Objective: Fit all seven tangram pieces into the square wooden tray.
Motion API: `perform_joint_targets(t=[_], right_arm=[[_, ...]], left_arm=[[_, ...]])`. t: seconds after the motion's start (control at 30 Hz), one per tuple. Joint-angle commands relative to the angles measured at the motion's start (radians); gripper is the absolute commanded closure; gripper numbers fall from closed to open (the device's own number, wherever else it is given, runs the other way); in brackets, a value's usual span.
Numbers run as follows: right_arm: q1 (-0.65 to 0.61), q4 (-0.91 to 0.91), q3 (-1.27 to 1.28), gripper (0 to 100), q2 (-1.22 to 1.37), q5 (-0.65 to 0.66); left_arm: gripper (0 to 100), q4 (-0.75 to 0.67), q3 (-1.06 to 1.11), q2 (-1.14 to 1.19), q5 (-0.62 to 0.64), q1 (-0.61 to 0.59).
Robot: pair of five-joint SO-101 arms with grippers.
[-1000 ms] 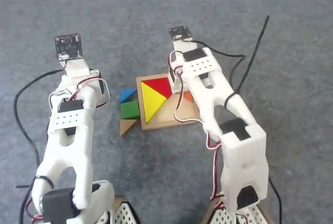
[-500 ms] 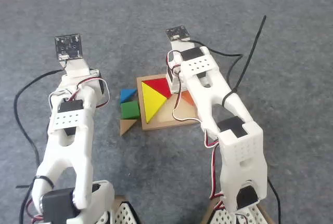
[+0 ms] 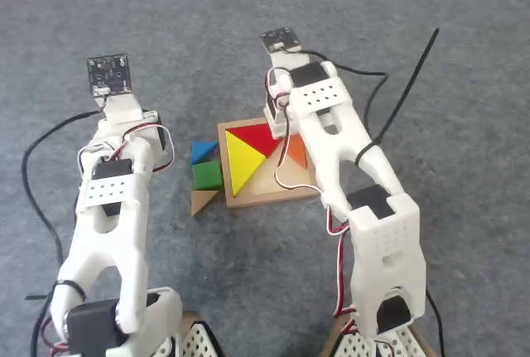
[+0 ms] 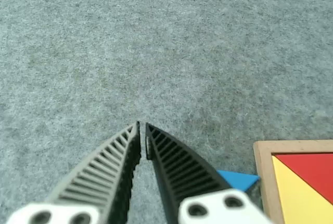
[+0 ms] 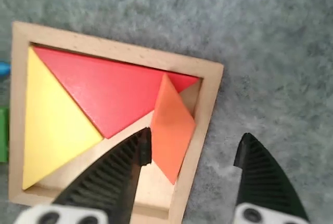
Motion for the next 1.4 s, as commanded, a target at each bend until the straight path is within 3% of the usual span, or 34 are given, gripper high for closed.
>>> perform_joint_targets(t=[0.0,0.37,0.47,0.97,1.37], right_arm=[[0.019,0.015,-0.057,73.9,-0.021,0.041],[-0.085,-0.007,-0.06,73.8,0.016,0.037],[-0.051,-0.073,-0.057,73.8,0.077,0.043],[0.018,-0.071,-0.06,73.8,0.116,0.112],[0.073,0.059,-0.063,73.9,-0.019,0.138]], left_arm=[[98,-0.021,-0.015,-0.037,0.009,0.003],[98,-0.021,-0.015,-0.04,0.009,0.003],[98,-0.021,-0.015,-0.04,0.009,0.003],[98,-0.021,-0.015,-0.041,0.009,0.003],[98,-0.021,-0.015,-0.037,0.009,0.005]])
